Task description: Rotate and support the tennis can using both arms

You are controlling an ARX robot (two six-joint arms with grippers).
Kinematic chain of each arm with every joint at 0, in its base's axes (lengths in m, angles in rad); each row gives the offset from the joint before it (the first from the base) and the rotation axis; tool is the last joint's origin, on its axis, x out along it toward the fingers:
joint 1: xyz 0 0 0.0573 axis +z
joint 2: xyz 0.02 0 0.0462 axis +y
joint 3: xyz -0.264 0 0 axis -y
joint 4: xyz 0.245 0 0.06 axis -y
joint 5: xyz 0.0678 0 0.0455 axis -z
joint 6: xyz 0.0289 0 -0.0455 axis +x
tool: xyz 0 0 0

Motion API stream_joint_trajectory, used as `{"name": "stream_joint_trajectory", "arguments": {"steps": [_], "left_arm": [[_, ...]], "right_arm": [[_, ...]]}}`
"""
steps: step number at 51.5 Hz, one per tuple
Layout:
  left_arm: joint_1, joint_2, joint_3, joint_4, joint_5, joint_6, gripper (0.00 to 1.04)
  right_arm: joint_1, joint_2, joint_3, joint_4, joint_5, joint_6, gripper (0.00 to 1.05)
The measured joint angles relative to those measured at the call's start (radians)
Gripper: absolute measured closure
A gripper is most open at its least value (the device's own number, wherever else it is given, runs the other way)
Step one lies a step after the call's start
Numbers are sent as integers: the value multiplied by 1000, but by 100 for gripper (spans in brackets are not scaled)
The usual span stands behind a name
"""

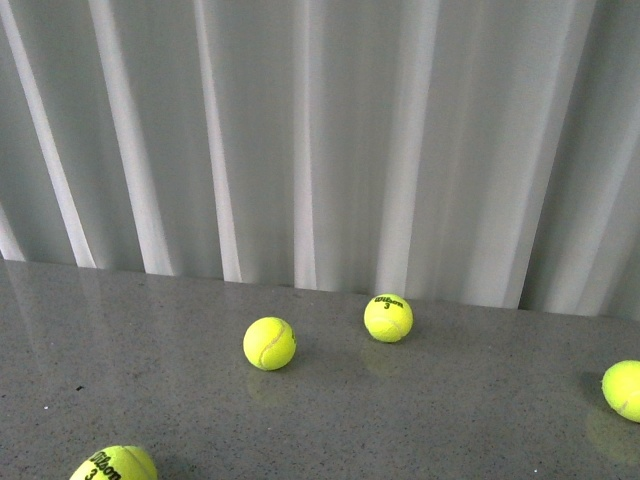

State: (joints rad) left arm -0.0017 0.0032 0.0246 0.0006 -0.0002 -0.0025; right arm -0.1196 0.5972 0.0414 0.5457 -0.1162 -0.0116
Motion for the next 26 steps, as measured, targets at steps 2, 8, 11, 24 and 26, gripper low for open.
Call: {"name": "stream_joint_trajectory", "arguments": {"steps": [2,8,11,24,26], "left_arm": [[0,0,0,0,0,0,7],[0,0,0,0,0,0,7],[0,0,0,0,0,0,7],[0,0,0,0,0,0,7],[0,0,0,0,0,0,7]], "right_arm": [[9,-6,-17,25,10,0,101],[100,-63,-37,-25,110,1,101],[114,-100,-37,-56,107,1,101],[116,-237,-37,-186,113,1,101],[116,-255,-37,-203,113,1,101]]}}
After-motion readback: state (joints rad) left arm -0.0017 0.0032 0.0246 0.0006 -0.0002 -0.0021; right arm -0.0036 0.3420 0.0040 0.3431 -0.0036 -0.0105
